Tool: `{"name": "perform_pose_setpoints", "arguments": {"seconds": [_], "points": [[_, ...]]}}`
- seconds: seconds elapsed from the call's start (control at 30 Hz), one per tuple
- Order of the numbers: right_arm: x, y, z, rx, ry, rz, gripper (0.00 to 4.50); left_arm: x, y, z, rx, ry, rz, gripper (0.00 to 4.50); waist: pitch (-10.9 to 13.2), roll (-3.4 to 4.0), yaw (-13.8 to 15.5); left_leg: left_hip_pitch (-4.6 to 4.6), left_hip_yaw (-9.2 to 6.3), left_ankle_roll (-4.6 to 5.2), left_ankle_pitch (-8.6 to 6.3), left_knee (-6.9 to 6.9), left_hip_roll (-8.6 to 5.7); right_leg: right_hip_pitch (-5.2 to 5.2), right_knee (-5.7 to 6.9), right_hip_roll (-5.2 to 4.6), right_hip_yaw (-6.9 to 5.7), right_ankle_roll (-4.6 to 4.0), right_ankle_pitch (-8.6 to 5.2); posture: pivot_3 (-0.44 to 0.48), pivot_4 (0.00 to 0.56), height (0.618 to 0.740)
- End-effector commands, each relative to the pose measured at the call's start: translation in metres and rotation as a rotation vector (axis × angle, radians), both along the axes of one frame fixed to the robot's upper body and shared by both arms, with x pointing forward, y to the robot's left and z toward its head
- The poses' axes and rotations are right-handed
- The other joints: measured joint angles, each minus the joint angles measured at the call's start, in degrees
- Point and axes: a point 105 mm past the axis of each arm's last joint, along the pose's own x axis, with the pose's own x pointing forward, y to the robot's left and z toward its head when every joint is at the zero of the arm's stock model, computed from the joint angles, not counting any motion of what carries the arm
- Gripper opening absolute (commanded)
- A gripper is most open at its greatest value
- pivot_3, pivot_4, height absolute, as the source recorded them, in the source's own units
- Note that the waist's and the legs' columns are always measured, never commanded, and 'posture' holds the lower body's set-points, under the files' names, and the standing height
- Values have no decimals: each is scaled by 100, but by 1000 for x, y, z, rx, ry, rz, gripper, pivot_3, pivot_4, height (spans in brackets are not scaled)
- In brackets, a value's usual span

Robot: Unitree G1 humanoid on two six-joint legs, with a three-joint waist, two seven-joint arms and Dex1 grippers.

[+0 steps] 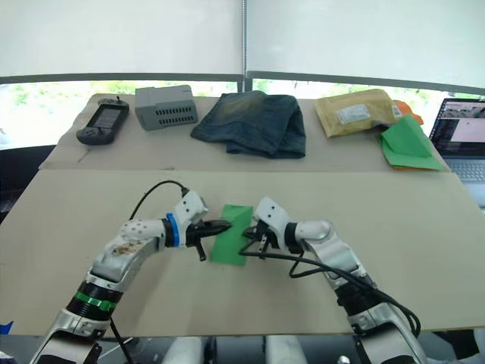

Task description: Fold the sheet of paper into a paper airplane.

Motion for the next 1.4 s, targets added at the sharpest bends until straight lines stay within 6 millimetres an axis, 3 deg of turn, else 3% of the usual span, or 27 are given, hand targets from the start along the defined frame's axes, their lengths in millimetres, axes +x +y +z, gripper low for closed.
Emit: {"name": "perform_pose_setpoints", "arguments": {"seconds": [0.03, 0.17, 0.5, 0.77, 1.0, 1.17, 1.4], "points": [[-5, -14, -14, -37, 66, -43, 53, 0, -7, -3, 13, -35, -29, 0, 0, 0, 21, -2, 0, 0, 0, 0, -1, -1, -2, 0, 0, 0, 0, 0, 150, 740], [-3, -15, -9, -23, 42, -56, 53, 0, -11, -8, 14, -30, -39, 0, 0, 0, 60, -12, 0, 0, 0, 0, -2, -6, -8, -3, -1, -6, 4, 0, 150, 740], [44, -35, -5, -41, -36, -203, 53, 0, -11, -12, 18, -26, -9, 0, 0, 0, 82, -1, 5, 17, 13, 1, -2, 0, -9, -3, 0, 20, 9, 0, 150, 740], [57, -27, -5, -32, -54, -192, 53, -1, -11, -11, 8, -27, 4, 0, 0, 0, 39, -3, 5, 17, 13, -1, -1, 0, -9, -2, 1, -1, 20, 0, 150, 740], [59, -23, 14, -11, -130, -150, 53, 1, -12, -10, 3, -30, 14, 0, 0, 1, -1, -4, 4, 18, 14, -4, 0, -3, -8, -2, 1, 1, 21, 0, 150, 740], [49, -19, 44, 41, -185, -76, 53, 5, -10, -9, 17, -50, 20, 0, 1, 2, 12, -27, 2, 18, 13, -3, -4, -20, -12, -7, 1, -8, 27, 0, 150, 740], [49, -9, 30, 24, -139, -64, 53, 9, -16, -7, 4, -51, 38, 0, 2, 1, -10, -26, 1, 18, 13, -7, -4, -20, -13, -6, 0, -7, 26, 0, 150, 740]]}}
